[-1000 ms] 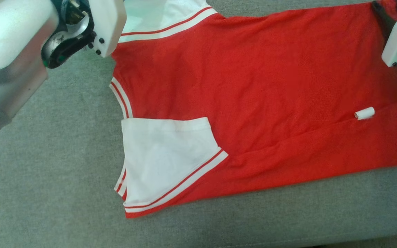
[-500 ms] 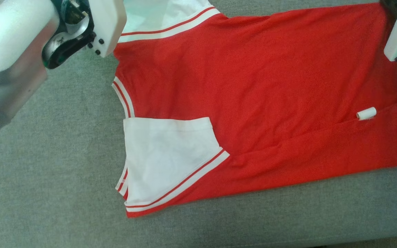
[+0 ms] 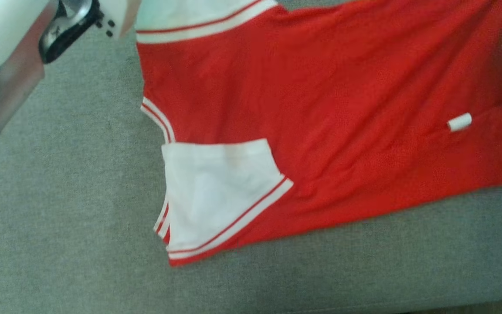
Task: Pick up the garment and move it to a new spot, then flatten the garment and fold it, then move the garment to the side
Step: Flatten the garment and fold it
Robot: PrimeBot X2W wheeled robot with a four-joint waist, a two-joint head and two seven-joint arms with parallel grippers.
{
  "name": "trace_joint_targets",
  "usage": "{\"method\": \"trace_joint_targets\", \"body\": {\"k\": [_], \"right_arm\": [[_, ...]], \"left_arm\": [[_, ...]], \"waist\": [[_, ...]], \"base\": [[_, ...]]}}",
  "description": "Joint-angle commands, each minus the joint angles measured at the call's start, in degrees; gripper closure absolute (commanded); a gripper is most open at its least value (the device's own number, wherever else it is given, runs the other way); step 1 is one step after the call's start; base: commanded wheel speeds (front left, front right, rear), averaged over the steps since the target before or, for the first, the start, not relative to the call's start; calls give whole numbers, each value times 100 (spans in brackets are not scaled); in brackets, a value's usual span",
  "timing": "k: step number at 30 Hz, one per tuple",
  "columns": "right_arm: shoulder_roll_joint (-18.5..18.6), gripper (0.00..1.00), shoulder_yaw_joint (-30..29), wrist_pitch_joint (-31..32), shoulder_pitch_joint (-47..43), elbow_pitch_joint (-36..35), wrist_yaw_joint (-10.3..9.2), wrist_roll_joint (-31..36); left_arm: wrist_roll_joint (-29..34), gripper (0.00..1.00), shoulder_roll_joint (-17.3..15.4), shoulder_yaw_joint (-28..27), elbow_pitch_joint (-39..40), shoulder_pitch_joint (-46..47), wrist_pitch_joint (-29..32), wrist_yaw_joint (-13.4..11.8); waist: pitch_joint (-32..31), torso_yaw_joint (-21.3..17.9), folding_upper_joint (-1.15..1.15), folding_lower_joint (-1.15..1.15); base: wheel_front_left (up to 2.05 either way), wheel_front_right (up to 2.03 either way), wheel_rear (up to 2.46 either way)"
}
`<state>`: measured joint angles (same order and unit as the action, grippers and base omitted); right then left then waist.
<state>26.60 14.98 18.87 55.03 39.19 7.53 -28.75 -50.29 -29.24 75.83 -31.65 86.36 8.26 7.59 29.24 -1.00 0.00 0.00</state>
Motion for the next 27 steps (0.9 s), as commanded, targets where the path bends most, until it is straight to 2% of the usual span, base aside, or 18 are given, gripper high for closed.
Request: {"method": "trace_joint_targets", "body": {"k": [1, 4, 9, 13, 23, 27], "right_arm": [[150, 100, -75, -167, 150, -184, -4, -18], [166, 100, -182, -311, 181, -155, -4, -30], [275, 100, -204, -367, 55, -166, -4, -79], [407, 100, -245, -384, -247, -270, -4, -226], [749, 100, -331, -504, -1194, -739, -4, -678], [837, 100, -451, -508, -1525, -890, -4, -774]], "left_arm": [[60, 100, -85, -248, -64, 411, -197, -10], [61, 100, -23, -248, -252, 473, -460, -10], [-33, 100, 35, -248, -311, 410, -544, -10], [-380, 100, 8, -248, -97, 219, -605, -10], [-575, 100, -583, -248, 1037, -631, -631, -10], [-627, 100, -854, -248, 1519, -1024, -661, -125]], "waist": [[-39, 6, 0, 0], [-90, 25, 0, 0], [-169, 82, 0, 0], [-250, 159, 0, 0], [-483, 423, 0, 0], [-593, 511, 0, 0]], "base": [[0, 0, 0], [0, 0, 0], [0, 0, 0], [0, 0, 0], [0, 0, 0], [0, 0, 0]]}}
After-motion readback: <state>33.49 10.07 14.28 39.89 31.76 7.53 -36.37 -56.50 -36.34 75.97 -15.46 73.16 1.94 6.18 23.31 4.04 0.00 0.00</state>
